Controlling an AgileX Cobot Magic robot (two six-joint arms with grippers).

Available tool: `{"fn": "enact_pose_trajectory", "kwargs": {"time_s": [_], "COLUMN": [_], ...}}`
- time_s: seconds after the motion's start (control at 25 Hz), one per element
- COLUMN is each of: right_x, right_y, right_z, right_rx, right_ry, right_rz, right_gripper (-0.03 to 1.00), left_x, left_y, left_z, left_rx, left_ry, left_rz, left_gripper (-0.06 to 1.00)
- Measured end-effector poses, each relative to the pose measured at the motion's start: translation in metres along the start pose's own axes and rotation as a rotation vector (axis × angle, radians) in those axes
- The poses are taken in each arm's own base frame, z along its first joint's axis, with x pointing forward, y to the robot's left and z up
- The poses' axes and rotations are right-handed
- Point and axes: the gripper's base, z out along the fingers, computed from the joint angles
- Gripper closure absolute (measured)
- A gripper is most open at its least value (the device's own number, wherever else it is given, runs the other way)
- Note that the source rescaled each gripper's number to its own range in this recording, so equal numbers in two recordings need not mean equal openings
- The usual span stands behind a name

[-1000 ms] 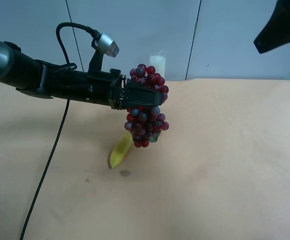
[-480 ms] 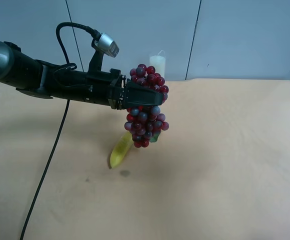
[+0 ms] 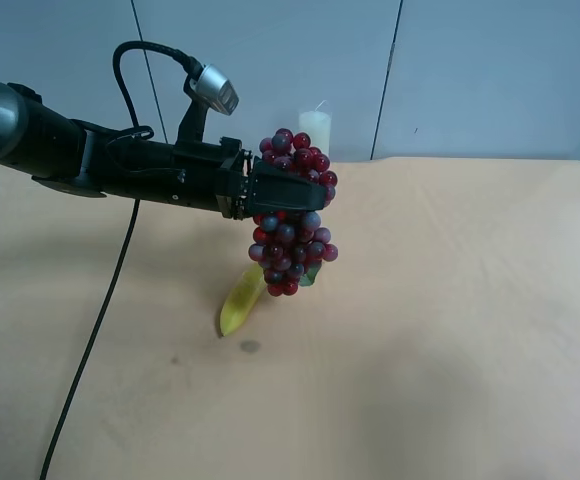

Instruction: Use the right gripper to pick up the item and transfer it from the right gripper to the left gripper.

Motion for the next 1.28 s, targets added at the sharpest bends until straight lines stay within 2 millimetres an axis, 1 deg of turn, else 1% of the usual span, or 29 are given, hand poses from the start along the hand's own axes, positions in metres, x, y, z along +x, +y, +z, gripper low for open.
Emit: {"fn": "enact_pose_trajectory", "kwargs": {"time_s": [0.12,0.2,0.4,0.56,0.72,1.0,1.12,1.28], "right_x": [0.02,0.027,0.027,0.024,0.024,0.023,0.025,0.032], "right_y": [0.003,0.004,0.004,0.008,0.009,0.011,0.011,0.011], "right_z": [0.01,0.014,0.014,0.02,0.022,0.022,0.02,0.011], "right_rx": [-0.002,-0.002,0.008,-0.033,-0.044,-0.065,-0.067,-0.053], "right_ry": [0.016,0.026,-0.016,-0.075,-0.084,-0.085,-0.107,-0.177], "right_rz": [-0.001,-0.002,-0.002,0.089,0.121,0.124,0.126,0.136], "right_gripper": [0.0,0.0,0.0,0.0,0.0,0.0,0.0,0.0], "left_x": [0.0,0.0,0.0,0.0,0.0,0.0,0.0,0.0], "left_y": [0.0,0.0,0.0,0.0,0.0,0.0,0.0,0.0], "left_z": [0.0,0.0,0.0,0.0,0.0,0.0,0.0,0.0], "left_rx": [0.0,0.0,0.0,0.0,0.0,0.0,0.0,0.0], "left_ry": [0.0,0.0,0.0,0.0,0.0,0.0,0.0,0.0], "left_rz": [-0.015,-0.021,-0.027,-0.029,-0.033,-0.037,-0.038,-0.041], "left_gripper": [0.93,0.93,0.93,0.93,0.93,0.93,0.93,0.93]}}
